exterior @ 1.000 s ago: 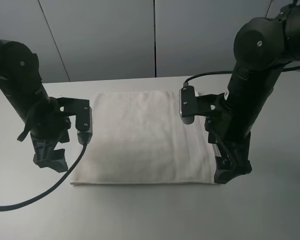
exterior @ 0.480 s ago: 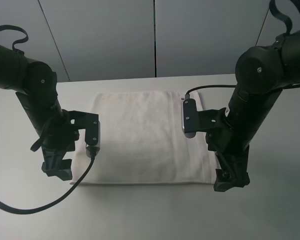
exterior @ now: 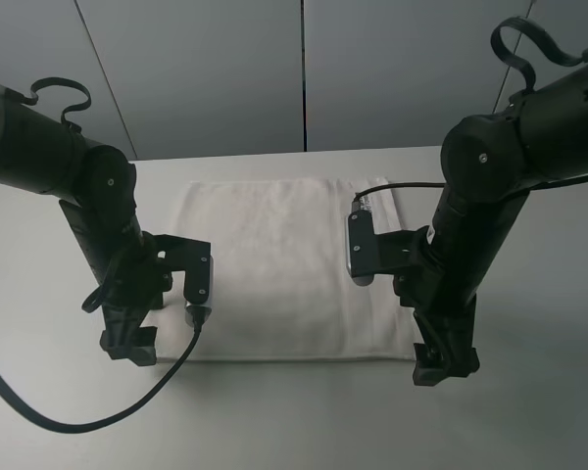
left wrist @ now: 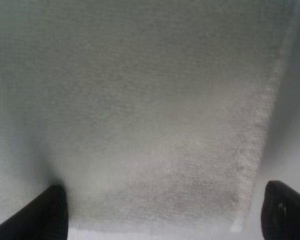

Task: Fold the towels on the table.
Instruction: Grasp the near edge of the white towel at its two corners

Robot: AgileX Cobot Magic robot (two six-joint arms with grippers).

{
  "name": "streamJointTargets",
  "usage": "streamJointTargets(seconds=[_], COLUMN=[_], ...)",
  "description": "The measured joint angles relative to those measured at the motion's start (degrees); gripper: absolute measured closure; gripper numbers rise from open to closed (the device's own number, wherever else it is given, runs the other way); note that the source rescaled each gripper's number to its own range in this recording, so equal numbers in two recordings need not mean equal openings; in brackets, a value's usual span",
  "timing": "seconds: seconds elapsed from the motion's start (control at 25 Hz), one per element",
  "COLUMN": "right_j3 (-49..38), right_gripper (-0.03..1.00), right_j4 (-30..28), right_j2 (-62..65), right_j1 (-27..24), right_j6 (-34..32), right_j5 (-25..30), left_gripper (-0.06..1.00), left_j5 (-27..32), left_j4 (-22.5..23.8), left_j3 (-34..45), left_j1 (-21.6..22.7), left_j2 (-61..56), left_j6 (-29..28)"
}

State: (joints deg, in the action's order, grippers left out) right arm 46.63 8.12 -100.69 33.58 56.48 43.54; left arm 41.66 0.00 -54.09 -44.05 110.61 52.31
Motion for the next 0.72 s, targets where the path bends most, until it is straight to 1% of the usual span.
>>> streamJointTargets(seconds=[0.6, 0.72], right_j3=[0.00, 0.00], right_gripper=[-0.03, -0.03], right_j4=[-1.54, -2.64], right_j2=[-4.31, -5.07], right_j1=[0.00, 0.08], right_j6=[-0.47, -1.63], right_j5=[-4.01, -4.73], left_gripper=[-0.05, -0.05], left_j5=[-2.09, -2.29], left_j4=[0.00, 0.00], left_j3=[0.00, 0.00], left_j1=[-0.24, -0.24], left_j2=[0.64, 0.68], left_j6=[-0.33, -0.33])
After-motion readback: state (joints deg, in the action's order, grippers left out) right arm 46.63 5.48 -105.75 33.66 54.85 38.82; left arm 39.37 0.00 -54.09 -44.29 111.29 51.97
